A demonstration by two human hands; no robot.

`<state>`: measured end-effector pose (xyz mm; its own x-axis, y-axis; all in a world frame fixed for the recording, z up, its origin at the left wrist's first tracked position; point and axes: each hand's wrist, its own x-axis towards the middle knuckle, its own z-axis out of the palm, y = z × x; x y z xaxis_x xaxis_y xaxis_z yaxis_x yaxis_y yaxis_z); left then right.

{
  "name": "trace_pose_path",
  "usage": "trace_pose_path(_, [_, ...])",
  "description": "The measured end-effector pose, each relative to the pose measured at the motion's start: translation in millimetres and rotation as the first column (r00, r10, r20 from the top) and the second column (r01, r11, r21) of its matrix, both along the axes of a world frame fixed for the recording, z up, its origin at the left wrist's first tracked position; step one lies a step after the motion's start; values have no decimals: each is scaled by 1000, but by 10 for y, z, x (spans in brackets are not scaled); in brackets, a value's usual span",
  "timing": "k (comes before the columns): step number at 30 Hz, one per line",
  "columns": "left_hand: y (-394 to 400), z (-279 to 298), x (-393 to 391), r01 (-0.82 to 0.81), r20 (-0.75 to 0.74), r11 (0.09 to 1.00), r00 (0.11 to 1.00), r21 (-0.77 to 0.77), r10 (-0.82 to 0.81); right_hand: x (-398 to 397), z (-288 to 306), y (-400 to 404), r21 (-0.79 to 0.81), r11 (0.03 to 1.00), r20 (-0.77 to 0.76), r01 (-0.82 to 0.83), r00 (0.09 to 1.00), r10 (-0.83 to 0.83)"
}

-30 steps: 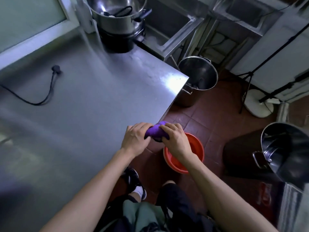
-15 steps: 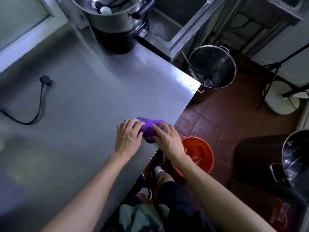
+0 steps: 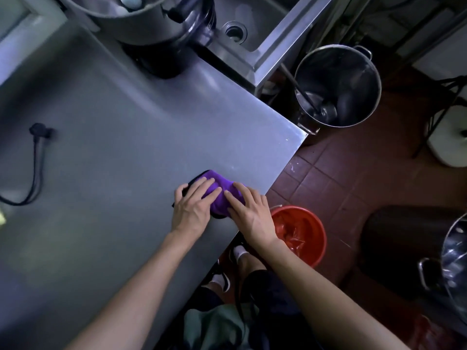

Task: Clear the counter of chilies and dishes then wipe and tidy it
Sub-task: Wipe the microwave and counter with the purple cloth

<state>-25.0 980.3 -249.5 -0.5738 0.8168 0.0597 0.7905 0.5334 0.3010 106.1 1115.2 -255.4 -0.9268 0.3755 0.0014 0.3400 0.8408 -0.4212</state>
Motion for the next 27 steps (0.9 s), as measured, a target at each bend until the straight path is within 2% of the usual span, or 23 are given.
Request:
trace_pose_path(4, [429, 6, -123, -18, 44, 1000, 999, -24, 19, -107, -24, 313, 26, 997, -1, 75, 997, -75])
trace_pose_path(11, [1350, 11, -318, 54, 107, 982, 994, -183, -34, -232, -13, 1047, 40, 972, 37, 231, 972, -232])
trace_pose_path(16, [1845, 34, -391, 107, 134, 954, 988, -280, -72, -319, -28, 1455, -18, 937, 47, 349, 936, -348])
trace_pose_path(23, [2041, 61, -391, 139, 159, 919, 984, -368, -85, -412, -65, 1655, -82, 909, -54, 409, 909, -414])
trace_pose_path(27, [1897, 132, -331, 152, 130, 926, 985, -347, -113, -398, -36, 1623, -62, 926, -17, 372, 927, -374])
